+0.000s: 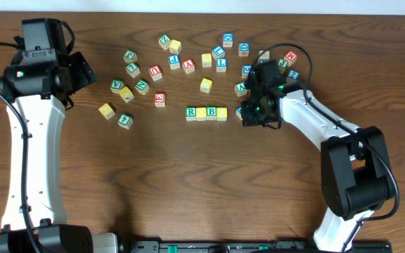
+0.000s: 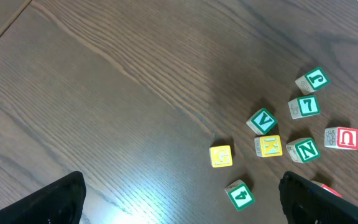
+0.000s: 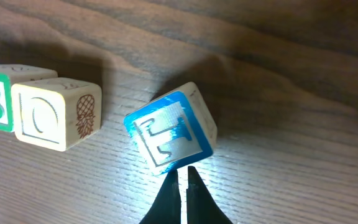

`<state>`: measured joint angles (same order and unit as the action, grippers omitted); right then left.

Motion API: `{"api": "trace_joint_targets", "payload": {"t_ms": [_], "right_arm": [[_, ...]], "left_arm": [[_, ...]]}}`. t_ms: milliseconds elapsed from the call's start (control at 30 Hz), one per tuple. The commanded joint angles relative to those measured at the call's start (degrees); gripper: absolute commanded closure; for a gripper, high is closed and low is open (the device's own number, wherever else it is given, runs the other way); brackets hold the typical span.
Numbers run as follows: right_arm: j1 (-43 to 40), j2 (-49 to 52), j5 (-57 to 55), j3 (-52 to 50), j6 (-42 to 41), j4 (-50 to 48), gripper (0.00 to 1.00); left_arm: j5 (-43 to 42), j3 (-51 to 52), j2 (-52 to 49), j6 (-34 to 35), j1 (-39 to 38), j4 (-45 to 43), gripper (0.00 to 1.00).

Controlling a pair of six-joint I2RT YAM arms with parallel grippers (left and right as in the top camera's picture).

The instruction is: Spell out ROBOT

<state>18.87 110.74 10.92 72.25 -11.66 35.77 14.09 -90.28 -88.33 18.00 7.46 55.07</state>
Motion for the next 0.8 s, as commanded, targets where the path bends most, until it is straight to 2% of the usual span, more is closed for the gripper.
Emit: {"api": "trace_joint_targets", "payload": {"t_ms": [0, 200, 467, 767], "right_arm": [[-0.59, -0.42, -0.02, 1.27, -1.01, 0.9, 0.99], [-1.14, -1.01, 0.0, 6.38, -0.98, 0.83, 0.99], [-0.17, 1.86, -0.42, 6.29, -1.79, -7.34, 0.98], [-0.02, 5.11, -0.02, 6.29, -1.81, -8.26, 0.98]], "left_arm": [[0.98, 0.87, 0.57, 0.04, 0.24, -0.04, 0.02], [0.98, 0.87, 0.57, 0.04, 0.24, -0.04, 0.03], [0.98, 0.87, 0.57, 0.04, 0.24, -0.04, 0.03], [0.98, 0.87, 0.57, 0.04, 0.24, -0.04, 0.02]]}}
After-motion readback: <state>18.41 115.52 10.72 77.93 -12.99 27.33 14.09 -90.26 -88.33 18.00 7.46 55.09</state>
